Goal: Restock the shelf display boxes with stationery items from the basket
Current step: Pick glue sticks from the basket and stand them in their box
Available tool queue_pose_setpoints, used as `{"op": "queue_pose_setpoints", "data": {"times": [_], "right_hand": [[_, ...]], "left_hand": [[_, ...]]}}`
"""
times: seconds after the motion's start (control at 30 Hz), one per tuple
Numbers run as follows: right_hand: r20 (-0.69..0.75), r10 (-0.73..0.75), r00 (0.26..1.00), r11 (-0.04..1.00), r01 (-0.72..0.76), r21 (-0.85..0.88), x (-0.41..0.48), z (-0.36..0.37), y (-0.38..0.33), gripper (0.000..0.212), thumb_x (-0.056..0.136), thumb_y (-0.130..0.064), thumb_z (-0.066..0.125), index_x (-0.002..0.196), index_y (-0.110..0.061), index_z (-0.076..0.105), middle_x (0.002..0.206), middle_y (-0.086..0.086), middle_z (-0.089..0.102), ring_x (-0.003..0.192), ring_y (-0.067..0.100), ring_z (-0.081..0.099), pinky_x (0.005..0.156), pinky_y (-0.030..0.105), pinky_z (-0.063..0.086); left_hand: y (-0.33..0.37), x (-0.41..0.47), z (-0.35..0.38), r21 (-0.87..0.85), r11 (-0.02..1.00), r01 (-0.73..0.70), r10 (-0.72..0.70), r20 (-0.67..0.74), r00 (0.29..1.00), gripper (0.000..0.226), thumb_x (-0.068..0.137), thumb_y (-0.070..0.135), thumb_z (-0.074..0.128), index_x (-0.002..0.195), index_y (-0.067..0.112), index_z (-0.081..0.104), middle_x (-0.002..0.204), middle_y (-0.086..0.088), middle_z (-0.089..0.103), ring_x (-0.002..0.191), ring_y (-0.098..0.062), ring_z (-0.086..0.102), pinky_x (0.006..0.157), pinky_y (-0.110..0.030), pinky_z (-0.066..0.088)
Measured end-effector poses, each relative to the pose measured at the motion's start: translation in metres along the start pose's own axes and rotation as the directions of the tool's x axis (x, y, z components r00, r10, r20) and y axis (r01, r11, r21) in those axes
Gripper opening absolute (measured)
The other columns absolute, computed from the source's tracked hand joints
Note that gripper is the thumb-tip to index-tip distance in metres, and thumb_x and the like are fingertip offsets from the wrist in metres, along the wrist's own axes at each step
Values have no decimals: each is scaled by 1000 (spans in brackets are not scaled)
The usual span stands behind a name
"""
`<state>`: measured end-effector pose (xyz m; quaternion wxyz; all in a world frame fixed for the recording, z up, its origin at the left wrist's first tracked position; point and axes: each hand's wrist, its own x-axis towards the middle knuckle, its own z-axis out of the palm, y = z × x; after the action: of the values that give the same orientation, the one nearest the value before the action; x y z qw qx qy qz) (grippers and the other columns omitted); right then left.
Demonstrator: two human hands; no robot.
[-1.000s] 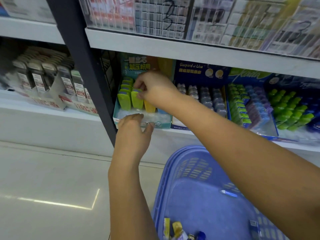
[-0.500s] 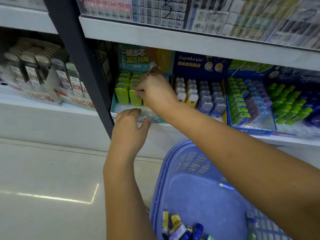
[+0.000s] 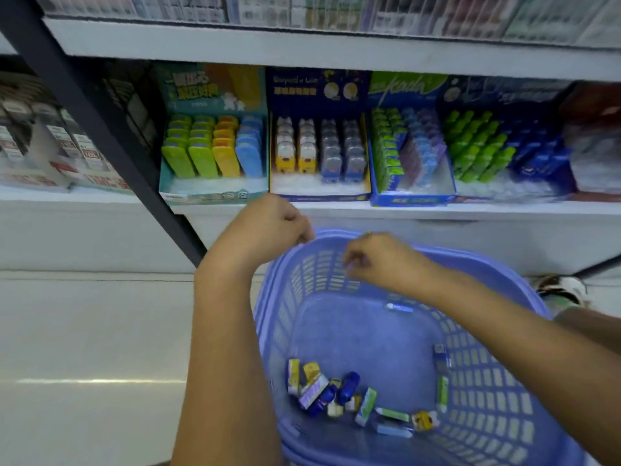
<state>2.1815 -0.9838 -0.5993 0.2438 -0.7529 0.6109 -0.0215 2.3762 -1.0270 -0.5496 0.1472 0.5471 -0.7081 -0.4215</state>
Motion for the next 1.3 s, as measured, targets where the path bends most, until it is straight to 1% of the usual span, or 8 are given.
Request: {"op": "queue_pose_setpoints", "data": {"times": [0.13,0.23,0.47,0.6,0.7,0.9,1.1,1.3], "right_hand": [[398,99,912,994,-112,10,-33,88,45,39,85,-23,65,123,-14,60,123,6,60,113,21,55,91,24,38],[534,77,842,992,-121,47,-34,144,56,46,88,-23,62,132,-14,52,136,9,51,124,23,47,99,24,33],[623,65,779,994,-105,27,-25,210,50,37,84,-26,63,115,-7,59,123,17,60,110,31,58,90,32,45],[668,111,736,992,-120,-32,-20,221,52,47,74,-30,75,114,-8,64,119,16,63,106,29,62,90,33,49],[663,177,727,976,-217,-22,-20,222,62,44,75,-33,75,107,-4,66,114,16,65,95,26,61,84,33,49],[571,154,806,940,-298,168,-24,192,93,16,76,-25,75,76,-15,62,86,9,62,78,16,50,59,23,38],[470,324,821,732,-533,425,-36,159,128,6,82,-10,68,82,-7,63,76,12,63,66,19,57,60,24,46],[459,310,833,322,-546,774,-52,130,135,14,83,1,66,96,0,63,77,12,55,64,14,50,60,23,42]], "left_hand": [[-9,28,89,231,969,88,-176,396,901,21,89,6,55,96,-6,70,100,-25,69,81,-25,63,79,-34,51],[-42,34,150,476,877,60,-332,511,793,20,91,6,50,98,-2,67,102,-27,64,96,-30,64,77,-34,47],[-108,25,205,757,644,114,-626,435,647,5,95,14,44,96,16,48,101,-8,45,91,-23,41,80,-33,37],[-120,21,218,788,613,60,-674,483,559,32,96,13,45,125,6,56,122,-15,56,95,-19,46,90,-35,42],[-123,25,220,813,576,82,-722,459,518,38,93,16,54,130,7,54,137,-8,53,120,-24,53,98,-33,42],[-125,20,224,843,537,35,-719,435,543,41,93,19,57,131,5,51,138,-14,49,124,-28,50,100,-36,41],[-131,16,231,831,554,-39,-689,485,538,42,88,21,64,125,3,56,120,-13,57,103,-23,55,86,-32,42],[-114,20,219,799,596,-85,-611,519,598,36,83,24,72,109,2,60,110,-17,61,100,-32,62,83,-38,50]]}}
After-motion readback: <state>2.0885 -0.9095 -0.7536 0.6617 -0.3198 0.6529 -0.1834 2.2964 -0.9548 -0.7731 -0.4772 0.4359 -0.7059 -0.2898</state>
